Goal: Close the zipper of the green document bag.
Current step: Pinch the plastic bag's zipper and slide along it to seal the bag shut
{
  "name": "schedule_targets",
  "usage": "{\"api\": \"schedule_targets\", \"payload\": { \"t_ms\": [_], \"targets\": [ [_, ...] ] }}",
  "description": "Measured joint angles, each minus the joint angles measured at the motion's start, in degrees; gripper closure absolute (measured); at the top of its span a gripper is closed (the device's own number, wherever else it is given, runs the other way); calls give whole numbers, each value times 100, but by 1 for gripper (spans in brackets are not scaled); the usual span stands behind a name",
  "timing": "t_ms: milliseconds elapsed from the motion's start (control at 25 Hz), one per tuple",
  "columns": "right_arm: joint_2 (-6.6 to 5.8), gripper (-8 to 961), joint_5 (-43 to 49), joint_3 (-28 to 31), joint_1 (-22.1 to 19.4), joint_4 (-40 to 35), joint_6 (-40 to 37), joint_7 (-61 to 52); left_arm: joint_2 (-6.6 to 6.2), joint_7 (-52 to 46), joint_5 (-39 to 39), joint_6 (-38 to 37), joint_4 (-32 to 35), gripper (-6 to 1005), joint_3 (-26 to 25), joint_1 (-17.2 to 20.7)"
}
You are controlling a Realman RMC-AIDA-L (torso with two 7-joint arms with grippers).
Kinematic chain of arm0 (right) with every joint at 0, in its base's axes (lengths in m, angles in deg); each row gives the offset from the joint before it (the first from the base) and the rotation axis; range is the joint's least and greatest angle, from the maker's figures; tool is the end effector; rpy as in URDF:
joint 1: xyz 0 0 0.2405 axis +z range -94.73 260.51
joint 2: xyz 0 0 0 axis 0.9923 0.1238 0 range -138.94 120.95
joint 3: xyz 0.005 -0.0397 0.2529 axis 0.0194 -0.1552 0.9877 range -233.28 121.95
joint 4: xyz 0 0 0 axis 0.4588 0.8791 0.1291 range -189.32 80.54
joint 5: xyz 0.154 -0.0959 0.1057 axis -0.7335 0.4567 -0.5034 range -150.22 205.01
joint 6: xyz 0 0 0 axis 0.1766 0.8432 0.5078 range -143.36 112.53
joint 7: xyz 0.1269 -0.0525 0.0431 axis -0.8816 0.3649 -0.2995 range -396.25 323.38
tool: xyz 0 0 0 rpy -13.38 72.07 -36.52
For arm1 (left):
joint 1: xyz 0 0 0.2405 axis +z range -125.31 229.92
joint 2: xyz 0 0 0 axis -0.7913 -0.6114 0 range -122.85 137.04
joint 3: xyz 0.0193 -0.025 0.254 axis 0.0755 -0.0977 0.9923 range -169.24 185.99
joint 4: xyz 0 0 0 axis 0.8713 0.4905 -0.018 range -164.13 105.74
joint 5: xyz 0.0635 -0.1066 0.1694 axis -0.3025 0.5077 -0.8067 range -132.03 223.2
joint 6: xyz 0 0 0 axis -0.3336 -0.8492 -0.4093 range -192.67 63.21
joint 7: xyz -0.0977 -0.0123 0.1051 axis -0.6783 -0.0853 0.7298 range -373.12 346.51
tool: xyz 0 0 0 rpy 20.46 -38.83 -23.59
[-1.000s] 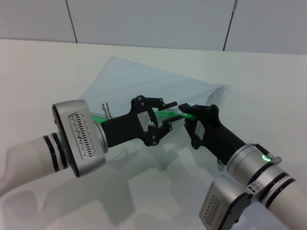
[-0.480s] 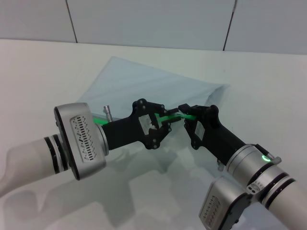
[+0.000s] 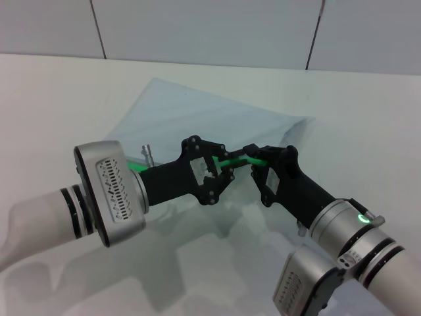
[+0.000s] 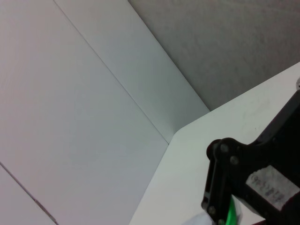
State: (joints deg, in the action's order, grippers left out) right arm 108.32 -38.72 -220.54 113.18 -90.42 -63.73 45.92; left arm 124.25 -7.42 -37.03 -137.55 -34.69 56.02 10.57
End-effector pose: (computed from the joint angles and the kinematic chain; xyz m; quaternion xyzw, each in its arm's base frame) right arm 0.2182 0.3023 -0.1403 -0.7996 -0.3698 -0.0230 0.4726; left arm -0.2441 0.3345 -0.0855 -0.9059 0.1802 -0.2031 0.3250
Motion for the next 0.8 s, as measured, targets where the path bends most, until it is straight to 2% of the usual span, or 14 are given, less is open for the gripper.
{"api": "schedule_targets", "payload": {
  "t_ms": [800],
  "targets": [
    [-7,904,20,37,25,75,-26,-393,1,-12,44,57,-38,918,-41,56]
  ]
}}
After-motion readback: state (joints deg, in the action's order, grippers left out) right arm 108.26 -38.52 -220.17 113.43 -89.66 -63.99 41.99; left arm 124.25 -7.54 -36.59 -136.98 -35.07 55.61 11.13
